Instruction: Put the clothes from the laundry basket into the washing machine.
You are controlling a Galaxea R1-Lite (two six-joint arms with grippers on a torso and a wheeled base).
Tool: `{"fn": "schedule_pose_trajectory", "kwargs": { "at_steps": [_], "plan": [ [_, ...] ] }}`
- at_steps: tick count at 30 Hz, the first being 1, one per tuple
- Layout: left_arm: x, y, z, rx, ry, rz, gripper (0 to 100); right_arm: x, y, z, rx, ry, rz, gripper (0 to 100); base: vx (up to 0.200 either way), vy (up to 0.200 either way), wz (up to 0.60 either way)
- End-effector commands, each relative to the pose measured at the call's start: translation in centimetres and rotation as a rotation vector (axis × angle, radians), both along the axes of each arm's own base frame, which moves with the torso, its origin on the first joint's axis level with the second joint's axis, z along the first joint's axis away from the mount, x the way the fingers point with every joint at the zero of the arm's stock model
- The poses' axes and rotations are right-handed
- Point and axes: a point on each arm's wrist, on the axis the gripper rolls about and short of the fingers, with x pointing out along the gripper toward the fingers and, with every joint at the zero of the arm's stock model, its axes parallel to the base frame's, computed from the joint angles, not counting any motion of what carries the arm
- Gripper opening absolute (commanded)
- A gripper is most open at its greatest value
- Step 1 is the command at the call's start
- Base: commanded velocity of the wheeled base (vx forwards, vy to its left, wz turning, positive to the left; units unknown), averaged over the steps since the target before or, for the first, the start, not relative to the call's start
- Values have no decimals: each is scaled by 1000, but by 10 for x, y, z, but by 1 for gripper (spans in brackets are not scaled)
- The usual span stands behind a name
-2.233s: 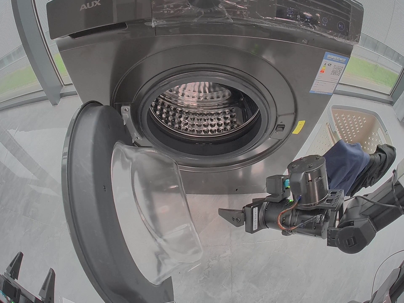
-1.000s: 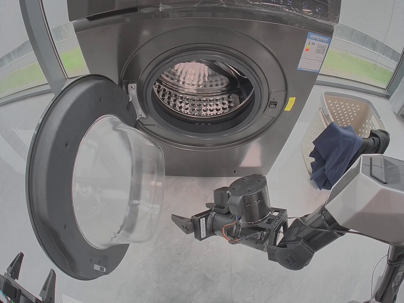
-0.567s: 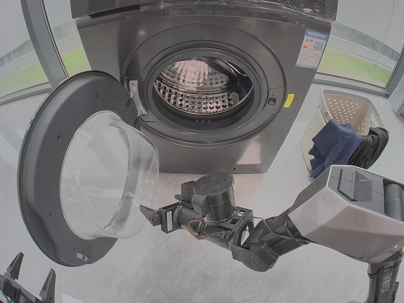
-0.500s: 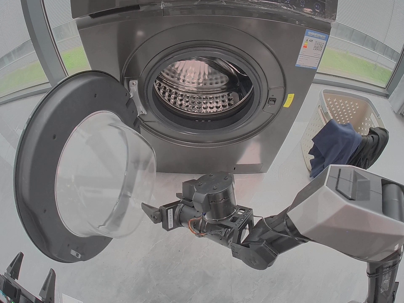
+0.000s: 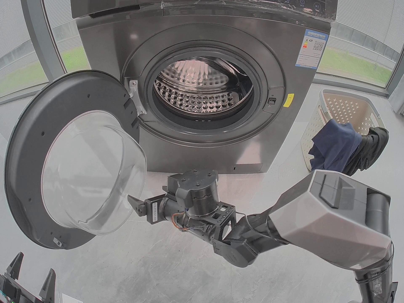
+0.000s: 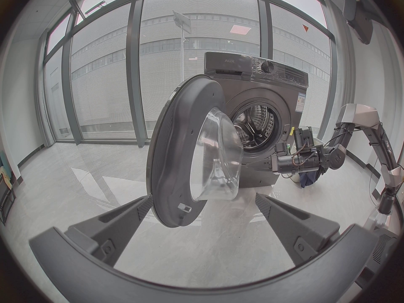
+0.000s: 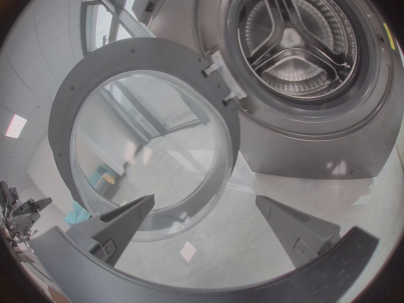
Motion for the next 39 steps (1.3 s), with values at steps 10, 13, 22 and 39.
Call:
{"fn": "schedule_pose_trajectory", "kwargs": {
  "at_steps": [10, 13, 22, 39],
  "plan": [
    [1, 0, -3, 0, 8, -1, 100, 5, 26, 2, 86, -41, -9, 100, 0, 0, 0],
    [1, 0, -3, 0, 16, -1, 100, 4, 21, 16, 124, -68, -38, 100, 0, 0, 0],
    [1, 0, -3, 1, 25, -1, 100, -26, -65, 61, 85, -56, -106, 100, 0, 0, 0],
    [0, 0, -4, 12, -6, 7, 100, -209, -350, 94, -25, -410, -541, 100, 0, 0, 0]
  ]
}}
